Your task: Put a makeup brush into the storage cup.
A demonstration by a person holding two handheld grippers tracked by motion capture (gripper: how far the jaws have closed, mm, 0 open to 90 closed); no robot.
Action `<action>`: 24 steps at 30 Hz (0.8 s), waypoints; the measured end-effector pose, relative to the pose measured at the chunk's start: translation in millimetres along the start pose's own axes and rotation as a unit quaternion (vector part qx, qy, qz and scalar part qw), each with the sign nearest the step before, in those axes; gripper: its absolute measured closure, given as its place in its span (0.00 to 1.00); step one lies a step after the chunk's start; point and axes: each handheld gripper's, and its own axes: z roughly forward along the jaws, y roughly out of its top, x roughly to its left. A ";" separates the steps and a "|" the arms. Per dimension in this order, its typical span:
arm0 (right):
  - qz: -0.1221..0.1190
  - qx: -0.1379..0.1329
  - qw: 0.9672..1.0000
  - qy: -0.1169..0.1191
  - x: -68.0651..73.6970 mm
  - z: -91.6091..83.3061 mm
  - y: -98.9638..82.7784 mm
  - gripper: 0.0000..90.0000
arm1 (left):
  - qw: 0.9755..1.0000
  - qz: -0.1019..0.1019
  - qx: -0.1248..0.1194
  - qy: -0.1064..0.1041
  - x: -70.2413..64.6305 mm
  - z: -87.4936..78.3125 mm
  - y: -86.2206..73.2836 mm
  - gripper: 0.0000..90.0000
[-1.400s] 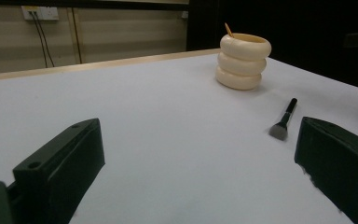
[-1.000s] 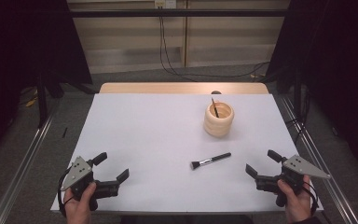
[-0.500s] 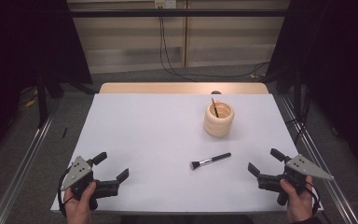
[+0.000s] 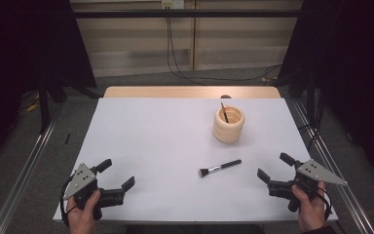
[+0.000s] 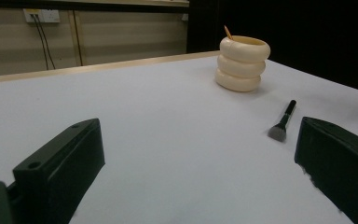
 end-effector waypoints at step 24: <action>-0.043 -0.003 0.999 0.021 -10.0 36.9 23.9 0.00 | 1.000 0.000 0.002 0.000 0.2 2.1 -0.1 0.01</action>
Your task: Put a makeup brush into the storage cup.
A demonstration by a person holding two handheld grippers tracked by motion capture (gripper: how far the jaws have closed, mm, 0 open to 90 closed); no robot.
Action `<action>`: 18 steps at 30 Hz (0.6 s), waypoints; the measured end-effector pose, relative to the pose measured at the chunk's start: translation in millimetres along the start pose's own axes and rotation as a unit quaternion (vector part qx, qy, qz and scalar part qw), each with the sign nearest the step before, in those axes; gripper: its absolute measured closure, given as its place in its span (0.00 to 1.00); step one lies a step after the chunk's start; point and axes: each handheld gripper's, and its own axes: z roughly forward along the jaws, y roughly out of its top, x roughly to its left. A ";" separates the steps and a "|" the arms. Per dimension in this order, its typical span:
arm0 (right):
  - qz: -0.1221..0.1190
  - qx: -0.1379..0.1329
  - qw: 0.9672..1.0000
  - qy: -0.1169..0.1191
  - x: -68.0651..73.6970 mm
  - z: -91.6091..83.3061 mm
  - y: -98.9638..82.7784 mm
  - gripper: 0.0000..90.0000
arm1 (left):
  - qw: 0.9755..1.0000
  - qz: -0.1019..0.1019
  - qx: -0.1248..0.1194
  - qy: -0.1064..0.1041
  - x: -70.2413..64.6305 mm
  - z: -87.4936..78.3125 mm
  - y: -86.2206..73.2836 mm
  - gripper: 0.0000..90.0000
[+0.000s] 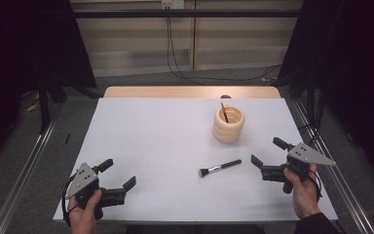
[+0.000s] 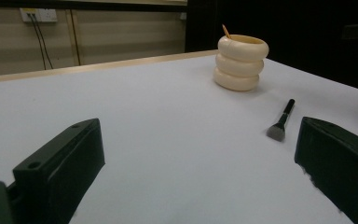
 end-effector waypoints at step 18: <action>-0.014 -0.029 0.999 0.006 -6.5 43.1 38.1 0.00 | 1.000 0.001 0.000 -0.002 0.0 0.5 0.1 0.01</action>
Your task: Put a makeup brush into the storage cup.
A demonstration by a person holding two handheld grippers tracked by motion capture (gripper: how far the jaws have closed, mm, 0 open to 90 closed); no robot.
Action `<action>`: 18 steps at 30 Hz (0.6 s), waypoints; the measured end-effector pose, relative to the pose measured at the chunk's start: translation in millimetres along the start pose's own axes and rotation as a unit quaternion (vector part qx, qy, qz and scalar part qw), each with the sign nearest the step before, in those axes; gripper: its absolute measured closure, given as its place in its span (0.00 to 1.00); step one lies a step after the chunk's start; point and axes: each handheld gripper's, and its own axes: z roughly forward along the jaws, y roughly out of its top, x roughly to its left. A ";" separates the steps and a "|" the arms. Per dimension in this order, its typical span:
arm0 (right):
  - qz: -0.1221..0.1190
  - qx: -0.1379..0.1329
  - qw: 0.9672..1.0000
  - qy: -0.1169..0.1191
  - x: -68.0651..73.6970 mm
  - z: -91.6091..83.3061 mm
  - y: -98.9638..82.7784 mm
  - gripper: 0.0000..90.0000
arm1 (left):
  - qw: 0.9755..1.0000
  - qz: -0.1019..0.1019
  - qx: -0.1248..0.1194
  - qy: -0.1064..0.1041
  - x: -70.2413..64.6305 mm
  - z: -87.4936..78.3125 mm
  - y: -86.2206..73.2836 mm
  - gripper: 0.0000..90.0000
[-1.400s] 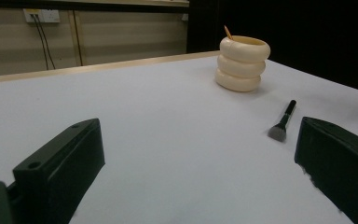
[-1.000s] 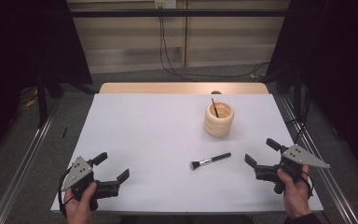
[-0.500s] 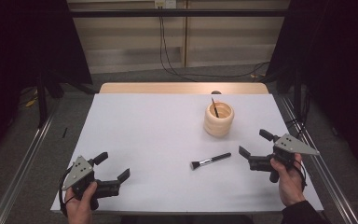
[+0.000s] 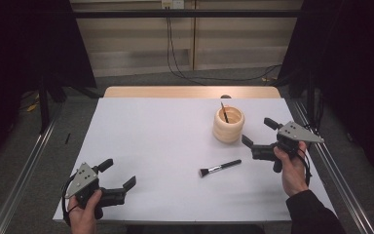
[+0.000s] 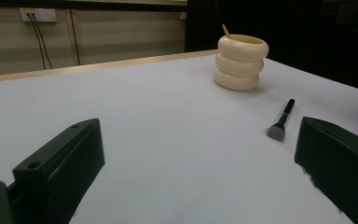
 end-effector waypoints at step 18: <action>-0.012 0.027 1.000 -0.006 -9.8 42.2 21.3 0.00 | 1.000 0.003 0.003 0.000 0.9 0.3 -0.1 0.01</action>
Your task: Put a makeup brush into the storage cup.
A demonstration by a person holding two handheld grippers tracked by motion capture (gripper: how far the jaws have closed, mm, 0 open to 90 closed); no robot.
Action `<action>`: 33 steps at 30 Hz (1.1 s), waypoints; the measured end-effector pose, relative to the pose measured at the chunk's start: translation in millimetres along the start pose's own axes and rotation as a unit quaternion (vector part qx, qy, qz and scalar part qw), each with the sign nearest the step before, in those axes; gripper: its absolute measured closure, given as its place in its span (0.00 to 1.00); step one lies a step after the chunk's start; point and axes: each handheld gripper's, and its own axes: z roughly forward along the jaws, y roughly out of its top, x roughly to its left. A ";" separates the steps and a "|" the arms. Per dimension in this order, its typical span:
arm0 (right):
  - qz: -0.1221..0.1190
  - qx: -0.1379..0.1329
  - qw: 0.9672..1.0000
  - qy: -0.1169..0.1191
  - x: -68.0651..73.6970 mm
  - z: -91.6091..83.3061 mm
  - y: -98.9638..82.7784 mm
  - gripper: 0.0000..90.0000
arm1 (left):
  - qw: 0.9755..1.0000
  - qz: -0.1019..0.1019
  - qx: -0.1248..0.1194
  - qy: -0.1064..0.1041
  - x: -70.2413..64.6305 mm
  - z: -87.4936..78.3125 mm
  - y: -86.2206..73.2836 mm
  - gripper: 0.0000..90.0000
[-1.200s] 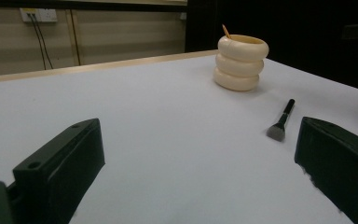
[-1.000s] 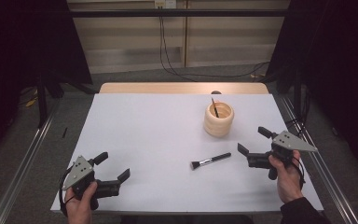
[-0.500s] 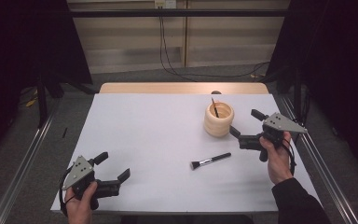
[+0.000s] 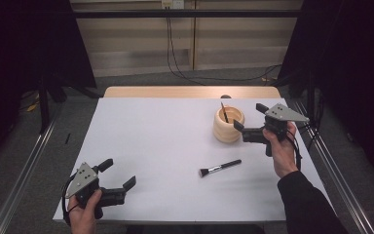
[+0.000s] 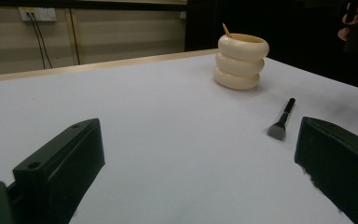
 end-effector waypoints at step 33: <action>-0.038 0.338 0.929 0.144 -3.5 28.3 -1.1 0.13 | 1.000 -0.004 0.001 -0.003 0.6 0.8 -0.5 0.01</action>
